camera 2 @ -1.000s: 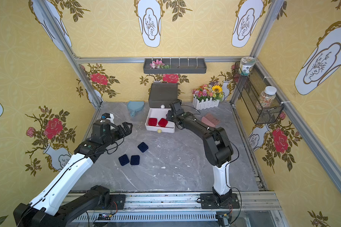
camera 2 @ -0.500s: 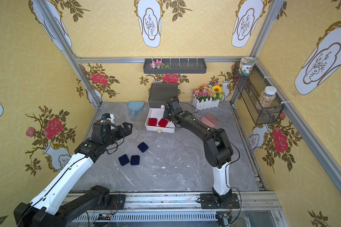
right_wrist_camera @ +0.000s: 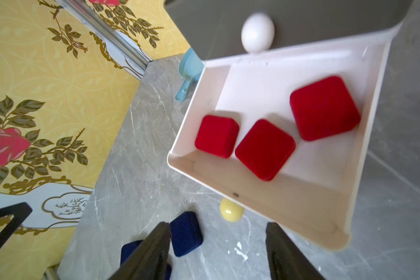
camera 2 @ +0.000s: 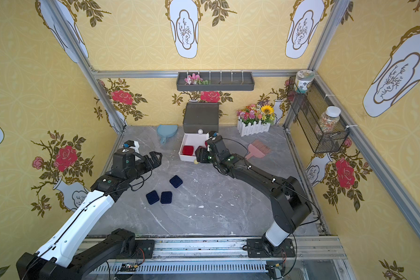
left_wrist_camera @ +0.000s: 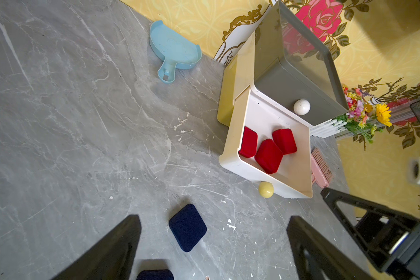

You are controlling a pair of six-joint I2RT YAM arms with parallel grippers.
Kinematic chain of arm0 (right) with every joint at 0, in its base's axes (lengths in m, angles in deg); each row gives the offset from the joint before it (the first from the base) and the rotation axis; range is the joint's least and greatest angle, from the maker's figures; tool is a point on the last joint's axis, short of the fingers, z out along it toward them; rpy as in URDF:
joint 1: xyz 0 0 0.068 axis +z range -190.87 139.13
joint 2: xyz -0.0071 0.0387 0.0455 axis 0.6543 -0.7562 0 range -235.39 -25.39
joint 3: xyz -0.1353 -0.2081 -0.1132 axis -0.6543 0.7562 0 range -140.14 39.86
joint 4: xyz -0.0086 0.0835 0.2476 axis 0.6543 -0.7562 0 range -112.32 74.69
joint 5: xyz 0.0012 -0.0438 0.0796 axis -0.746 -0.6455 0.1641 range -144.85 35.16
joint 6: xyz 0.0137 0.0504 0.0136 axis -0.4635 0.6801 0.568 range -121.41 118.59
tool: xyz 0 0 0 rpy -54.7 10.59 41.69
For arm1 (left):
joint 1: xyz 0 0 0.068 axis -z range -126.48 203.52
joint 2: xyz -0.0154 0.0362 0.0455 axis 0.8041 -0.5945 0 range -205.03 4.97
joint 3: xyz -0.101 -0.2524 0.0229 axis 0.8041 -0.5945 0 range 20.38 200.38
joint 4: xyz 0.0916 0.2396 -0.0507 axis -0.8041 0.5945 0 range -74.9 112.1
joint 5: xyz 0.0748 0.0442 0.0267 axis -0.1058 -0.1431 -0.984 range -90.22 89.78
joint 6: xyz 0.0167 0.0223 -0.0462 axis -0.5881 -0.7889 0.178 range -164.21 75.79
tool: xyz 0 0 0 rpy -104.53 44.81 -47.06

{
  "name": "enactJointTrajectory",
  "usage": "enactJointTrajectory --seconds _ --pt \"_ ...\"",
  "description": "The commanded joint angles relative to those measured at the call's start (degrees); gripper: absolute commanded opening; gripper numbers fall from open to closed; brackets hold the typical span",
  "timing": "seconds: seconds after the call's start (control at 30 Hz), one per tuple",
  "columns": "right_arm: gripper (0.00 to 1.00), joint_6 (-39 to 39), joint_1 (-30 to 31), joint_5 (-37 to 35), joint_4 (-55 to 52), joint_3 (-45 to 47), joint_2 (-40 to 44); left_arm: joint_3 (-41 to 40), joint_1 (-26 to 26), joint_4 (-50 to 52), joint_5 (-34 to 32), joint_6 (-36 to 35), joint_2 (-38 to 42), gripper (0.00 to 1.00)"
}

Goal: Place the brooch boxes into the drawer by color
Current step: Close the drawer in the storage box.

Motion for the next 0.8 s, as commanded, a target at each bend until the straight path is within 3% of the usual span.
enactJointTrajectory --seconds 0.0,0.17,0.77 --pt "0.65 5.39 0.88 2.43 6.24 3.71 0.52 -0.9 -0.75 -2.1 1.51 -0.55 0.7 1.0" --pt "0.5 9.38 1.77 2.38 11.5 7.37 -1.82 -3.03 -1.7 -4.14 5.16 -1.06 2.15 1.0" --pt "0.44 10.55 2.31 -2.93 13.11 0.08 -12.46 -6.36 -2.62 -5.77 4.72 -0.64 3.73 1.0"
